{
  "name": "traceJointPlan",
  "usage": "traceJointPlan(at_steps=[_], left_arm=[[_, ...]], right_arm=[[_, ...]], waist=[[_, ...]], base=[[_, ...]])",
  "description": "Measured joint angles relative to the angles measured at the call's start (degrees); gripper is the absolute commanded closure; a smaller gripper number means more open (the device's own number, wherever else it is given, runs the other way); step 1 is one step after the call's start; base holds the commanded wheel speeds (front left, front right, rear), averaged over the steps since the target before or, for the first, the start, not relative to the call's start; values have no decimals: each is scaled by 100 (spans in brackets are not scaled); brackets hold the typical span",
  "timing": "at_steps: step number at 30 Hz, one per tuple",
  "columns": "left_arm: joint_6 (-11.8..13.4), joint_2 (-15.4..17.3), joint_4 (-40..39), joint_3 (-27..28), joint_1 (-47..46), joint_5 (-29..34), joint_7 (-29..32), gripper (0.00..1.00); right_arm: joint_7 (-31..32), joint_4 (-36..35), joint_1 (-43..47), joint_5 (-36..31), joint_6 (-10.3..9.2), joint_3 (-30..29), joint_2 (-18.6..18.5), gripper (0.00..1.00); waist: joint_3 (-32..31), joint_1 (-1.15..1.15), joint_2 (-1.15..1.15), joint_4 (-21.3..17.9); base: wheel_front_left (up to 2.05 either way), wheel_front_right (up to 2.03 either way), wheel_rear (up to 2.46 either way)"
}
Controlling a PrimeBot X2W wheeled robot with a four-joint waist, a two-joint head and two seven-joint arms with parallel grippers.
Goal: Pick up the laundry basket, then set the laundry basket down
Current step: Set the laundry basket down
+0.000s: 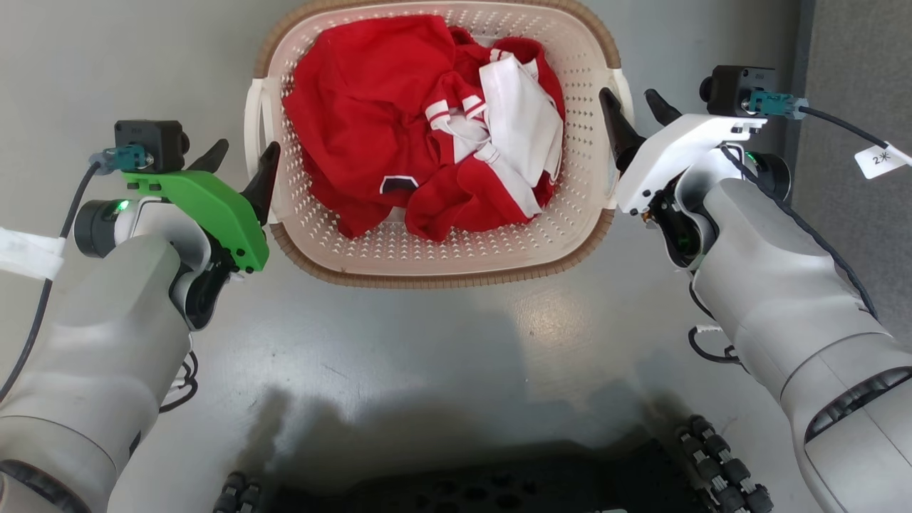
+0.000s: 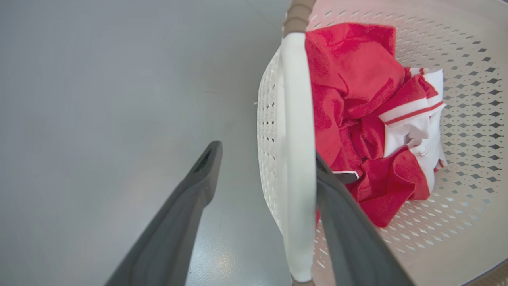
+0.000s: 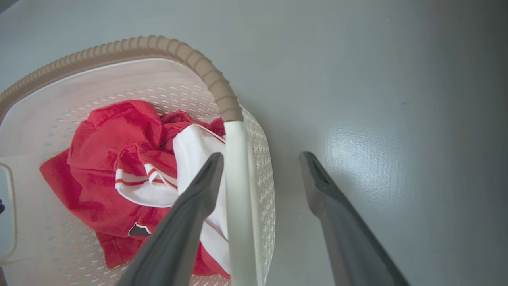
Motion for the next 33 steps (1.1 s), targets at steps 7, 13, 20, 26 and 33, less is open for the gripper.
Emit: traceJointPlan(at_steps=[7, 13, 20, 26, 33], left_arm=[[0, 0, 36, 31, 23, -201, -131, 0], [0, 1, 26, 47, 269, -301, -188, 0], [0, 33, -89, 34, 419, -302, -272, 0], [0, 176, -216, 97, 463, -266, -290, 0], [0, 314, -564, 756, 545, 19, -304, 0]], right_arm=[[-77, -8, 48, 102, 16, 32, 0, 0], [-109, -36, 291, 155, 76, 45, 0, 0], [-144, -58, 492, 160, 137, 71, 1, 0], [-152, -244, 517, 119, 160, 26, 2, 0], [-168, -848, 547, -138, 160, -344, -55, 0]], waist=[[-301, 0, 0, -19], [-650, -1, 0, -53], [-1070, -1, 0, -90], [-1521, -1, 0, -118], [-2062, -1, 0, -132]], base=[[0, 0, 0], [0, 0, 0], [0, 0, 0], [0, 0, 0], [0, 0, 0]])
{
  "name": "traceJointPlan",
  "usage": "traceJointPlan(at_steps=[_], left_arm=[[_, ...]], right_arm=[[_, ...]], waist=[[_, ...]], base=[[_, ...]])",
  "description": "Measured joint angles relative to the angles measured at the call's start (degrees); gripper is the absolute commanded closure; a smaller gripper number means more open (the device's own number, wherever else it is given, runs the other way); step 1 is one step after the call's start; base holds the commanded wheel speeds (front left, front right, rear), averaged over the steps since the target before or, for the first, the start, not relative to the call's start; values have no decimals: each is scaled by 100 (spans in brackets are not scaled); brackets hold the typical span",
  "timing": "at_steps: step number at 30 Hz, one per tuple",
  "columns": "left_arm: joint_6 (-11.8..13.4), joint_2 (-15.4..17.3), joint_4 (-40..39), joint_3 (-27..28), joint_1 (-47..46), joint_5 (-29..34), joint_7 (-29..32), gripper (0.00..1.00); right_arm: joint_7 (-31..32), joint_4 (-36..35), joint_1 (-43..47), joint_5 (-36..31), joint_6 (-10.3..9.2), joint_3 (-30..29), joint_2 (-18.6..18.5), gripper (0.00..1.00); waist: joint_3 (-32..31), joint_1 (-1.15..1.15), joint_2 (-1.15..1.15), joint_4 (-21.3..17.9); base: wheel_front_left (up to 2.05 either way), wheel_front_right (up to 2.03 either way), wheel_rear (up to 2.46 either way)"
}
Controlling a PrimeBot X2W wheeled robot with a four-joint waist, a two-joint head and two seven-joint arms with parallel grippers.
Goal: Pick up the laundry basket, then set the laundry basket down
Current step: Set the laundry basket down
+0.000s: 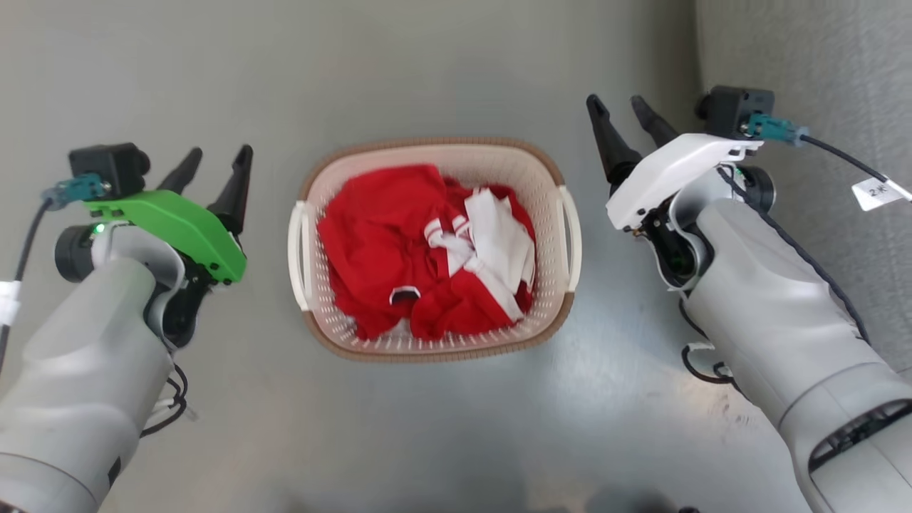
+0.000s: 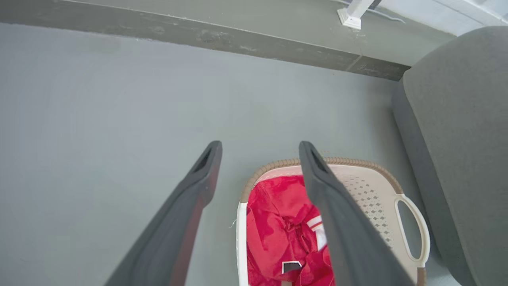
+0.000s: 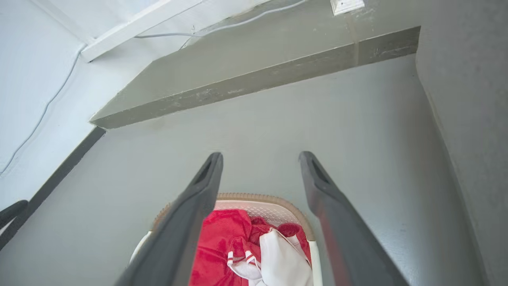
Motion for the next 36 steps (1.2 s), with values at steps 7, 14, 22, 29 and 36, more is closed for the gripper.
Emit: traceJointPlan(at_steps=[7, 14, 22, 29, 36], left_arm=[[0, 49, -379, 672, 375, 423, -1, 0], [0, 113, -764, 1332, 894, 942, -1, 0], [94, 101, -1288, 1994, 1639, 1590, -1, 0], [257, 10, -1850, 2583, 2376, 2135, -1, 0], [601, -69, -2524, 3197, 3084, 2685, -1, 0]], right_arm=[[-7, -576, 423, -465, -69, -359, -280, 0], [-8, -1278, 927, -971, -223, -753, -469, 0], [-8, -2131, 1774, -1450, -376, -1273, -532, 0], [-8, -2781, 2579, -1893, -509, -1641, -539, 0], [-8, -3346, 3183, -2331, -712, -1928, -633, 0]], waist=[[-546, 0, 0, 22], [-1095, 0, 0, 70], [-1723, 0, 0, 134], [-2273, 0, -1, 173], [-2814, 0, -1, 186]], base=[[0, 0, 0], [0, 0, 0], [0, 0, 0], [0, 0, 0], [0, 0, 0]])
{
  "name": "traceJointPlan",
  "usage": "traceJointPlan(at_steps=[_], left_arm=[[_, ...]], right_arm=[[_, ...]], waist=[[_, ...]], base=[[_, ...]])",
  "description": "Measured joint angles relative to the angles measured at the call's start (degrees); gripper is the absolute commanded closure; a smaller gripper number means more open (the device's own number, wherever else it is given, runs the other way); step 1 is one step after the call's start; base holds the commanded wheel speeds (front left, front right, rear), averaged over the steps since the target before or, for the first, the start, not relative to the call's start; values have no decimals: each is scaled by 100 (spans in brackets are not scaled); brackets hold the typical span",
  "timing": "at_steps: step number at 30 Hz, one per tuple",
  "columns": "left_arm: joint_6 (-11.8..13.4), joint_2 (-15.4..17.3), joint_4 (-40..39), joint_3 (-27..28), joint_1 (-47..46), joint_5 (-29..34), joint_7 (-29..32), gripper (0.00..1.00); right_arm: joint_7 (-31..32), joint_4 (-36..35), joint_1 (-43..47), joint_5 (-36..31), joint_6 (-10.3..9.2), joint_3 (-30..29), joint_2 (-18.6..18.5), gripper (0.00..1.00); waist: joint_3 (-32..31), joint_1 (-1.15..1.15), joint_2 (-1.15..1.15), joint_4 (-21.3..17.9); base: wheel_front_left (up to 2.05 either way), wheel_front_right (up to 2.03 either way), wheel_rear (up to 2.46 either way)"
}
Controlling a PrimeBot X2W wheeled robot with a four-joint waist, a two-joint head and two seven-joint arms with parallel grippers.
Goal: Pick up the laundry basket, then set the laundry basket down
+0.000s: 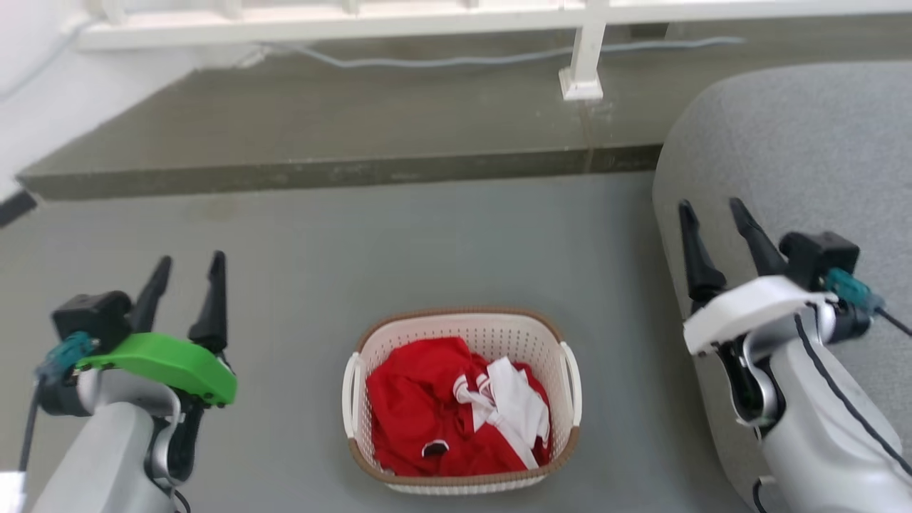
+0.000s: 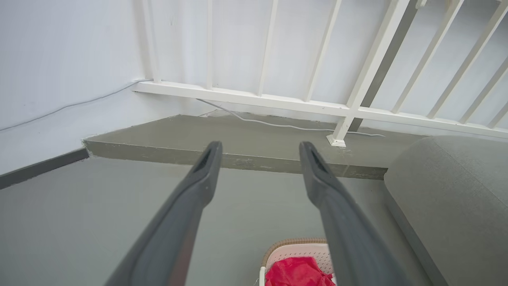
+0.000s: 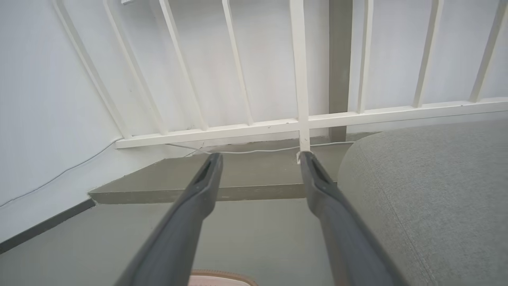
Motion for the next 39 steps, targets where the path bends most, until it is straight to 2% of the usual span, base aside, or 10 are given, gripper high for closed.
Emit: traceJointPlan(at_steps=[8, 19, 39], left_arm=[[223, -209, -545, 460, 588, 489, 0, 0], [246, -478, -1027, 848, 1129, 921, 0, 0], [-47, -824, -1323, 1244, 1580, 1277, 0, 0]], right_arm=[[0, -365, 502, -250, -64, -214, 10, 0], [0, -734, 766, -438, -105, -478, 105, 0], [0, -969, 1066, -687, -34, -691, 278, 0]], waist=[[-211, 0, 0, 18], [-246, 0, 0, 77], [-247, 0, 0, 36]], base=[[0, 0, 0], [0, 0, 0], [0, 0, 0]])
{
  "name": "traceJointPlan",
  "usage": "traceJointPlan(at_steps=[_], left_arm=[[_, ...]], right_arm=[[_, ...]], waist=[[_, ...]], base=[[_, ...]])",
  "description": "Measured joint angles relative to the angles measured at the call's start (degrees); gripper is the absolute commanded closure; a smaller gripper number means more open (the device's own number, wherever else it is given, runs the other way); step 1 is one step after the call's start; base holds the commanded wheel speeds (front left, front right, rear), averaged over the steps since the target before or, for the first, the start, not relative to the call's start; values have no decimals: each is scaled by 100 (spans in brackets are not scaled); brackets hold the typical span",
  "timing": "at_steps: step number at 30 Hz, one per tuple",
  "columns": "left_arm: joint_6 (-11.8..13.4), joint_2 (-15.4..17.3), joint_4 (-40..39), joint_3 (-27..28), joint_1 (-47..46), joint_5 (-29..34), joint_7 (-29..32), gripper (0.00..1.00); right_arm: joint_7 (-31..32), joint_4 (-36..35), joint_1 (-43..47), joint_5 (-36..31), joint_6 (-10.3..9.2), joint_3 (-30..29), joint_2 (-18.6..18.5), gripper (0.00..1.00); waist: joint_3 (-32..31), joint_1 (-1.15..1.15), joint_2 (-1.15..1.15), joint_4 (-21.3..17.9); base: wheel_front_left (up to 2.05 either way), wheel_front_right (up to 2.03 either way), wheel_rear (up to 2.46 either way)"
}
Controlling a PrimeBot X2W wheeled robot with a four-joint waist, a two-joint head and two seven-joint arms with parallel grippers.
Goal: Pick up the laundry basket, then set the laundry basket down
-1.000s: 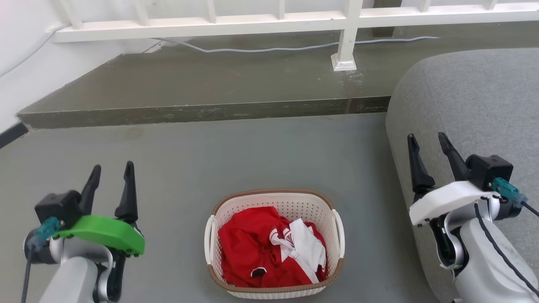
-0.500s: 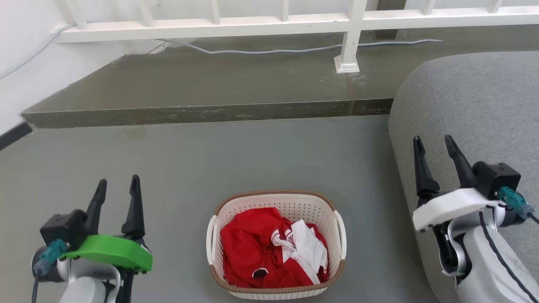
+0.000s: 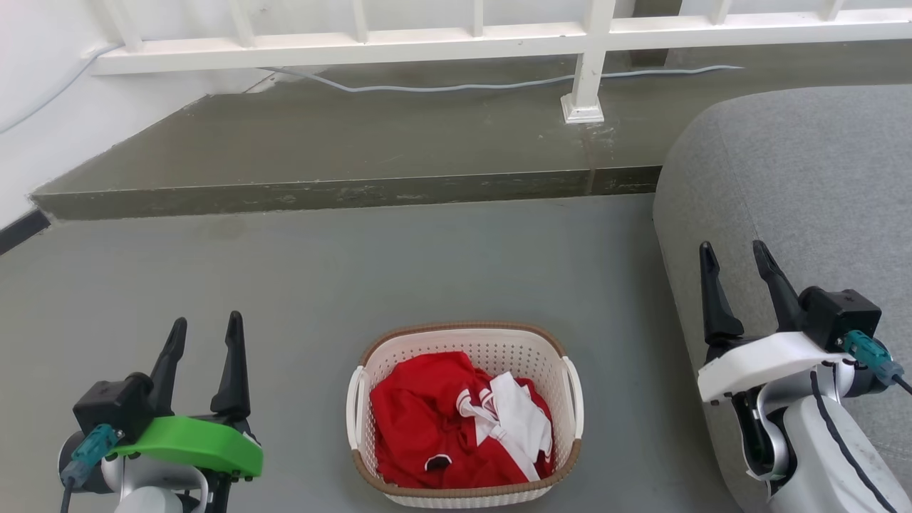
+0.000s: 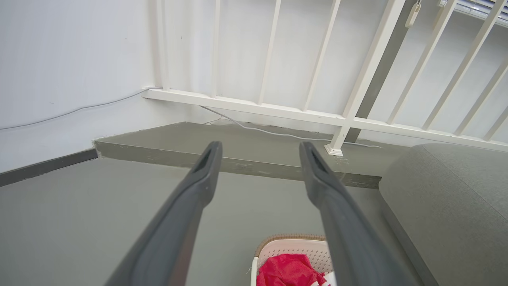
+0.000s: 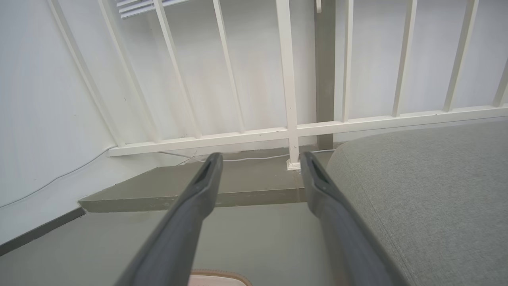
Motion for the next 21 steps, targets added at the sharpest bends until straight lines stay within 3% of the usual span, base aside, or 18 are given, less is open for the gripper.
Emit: traceJointPlan(at_steps=[19, 20, 21], left_arm=[[-247, -202, -26, 215, 91, 345, 0, 0], [-271, -202, -26, 216, 91, 356, 0, 100], [-272, -210, 4, 207, 92, 360, 3, 100]], right_arm=[[0, -41, 109, -181, 159, -202, 92, 0], [0, -41, 113, -188, 188, -211, 96, 100], [1, -9, 121, -186, 187, -208, 102, 100]], waist=[[2, 0, 0, -28], [3, 0, 0, -29], [2, 0, 0, -30]], base=[[0, 0, 0], [0, 0, 0], [0, 0, 0]])
